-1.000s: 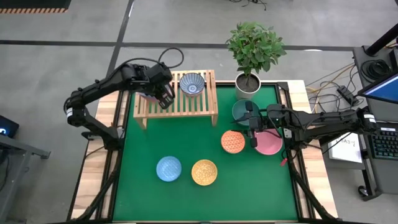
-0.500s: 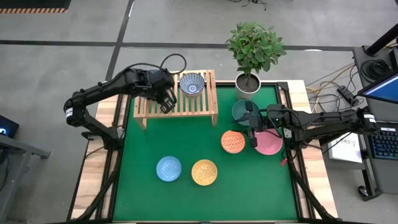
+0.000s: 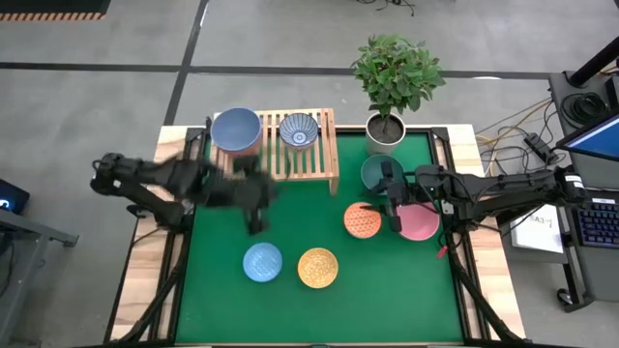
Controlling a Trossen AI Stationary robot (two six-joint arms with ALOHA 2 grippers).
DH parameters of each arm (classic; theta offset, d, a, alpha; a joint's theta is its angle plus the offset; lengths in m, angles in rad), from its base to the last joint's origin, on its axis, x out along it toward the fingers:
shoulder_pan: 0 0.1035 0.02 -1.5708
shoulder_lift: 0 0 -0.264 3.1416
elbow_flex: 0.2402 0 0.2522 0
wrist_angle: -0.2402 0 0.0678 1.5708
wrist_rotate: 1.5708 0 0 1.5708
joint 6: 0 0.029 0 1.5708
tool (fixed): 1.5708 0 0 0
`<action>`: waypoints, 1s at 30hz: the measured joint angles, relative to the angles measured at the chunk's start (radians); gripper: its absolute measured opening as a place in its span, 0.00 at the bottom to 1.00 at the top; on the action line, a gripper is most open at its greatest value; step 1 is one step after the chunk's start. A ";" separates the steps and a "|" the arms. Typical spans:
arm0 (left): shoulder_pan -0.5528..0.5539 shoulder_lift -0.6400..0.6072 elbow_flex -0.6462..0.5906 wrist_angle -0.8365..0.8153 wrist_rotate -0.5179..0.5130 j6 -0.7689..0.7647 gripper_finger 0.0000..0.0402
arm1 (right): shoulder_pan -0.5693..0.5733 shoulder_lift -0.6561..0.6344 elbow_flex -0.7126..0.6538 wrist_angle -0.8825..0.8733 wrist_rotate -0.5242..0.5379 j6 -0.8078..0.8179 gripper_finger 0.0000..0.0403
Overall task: Place and stack bowls onto a shelf
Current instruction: Stack the orange and blue patterned bowl in the blue and red patterned bowl on the shelf
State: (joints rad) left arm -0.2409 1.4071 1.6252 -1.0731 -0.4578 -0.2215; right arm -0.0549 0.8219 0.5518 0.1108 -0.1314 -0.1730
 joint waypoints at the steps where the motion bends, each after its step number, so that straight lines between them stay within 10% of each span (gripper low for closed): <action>1: -0.049 0.000 -0.024 0.049 -0.008 0.034 0.00 | 0.005 0.000 0.000 0.004 0.001 0.012 0.34; 9: -0.297 -0.005 -0.314 0.434 -0.024 0.306 0.00 | 0.068 0.000 0.000 0.069 0.059 0.086 0.34; 22: -0.266 -0.311 -0.848 1.119 -0.115 0.518 0.00 | 0.105 0.020 0.052 0.064 0.181 0.229 0.34; 30: -0.266 -0.564 -1.044 1.215 -0.230 0.448 0.00 | 0.105 0.215 0.269 -0.262 0.185 0.250 0.34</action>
State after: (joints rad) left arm -0.5068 0.8427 0.5809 0.1415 -0.6880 0.2268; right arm 0.0502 1.0368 0.8211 -0.1512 0.0540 0.0773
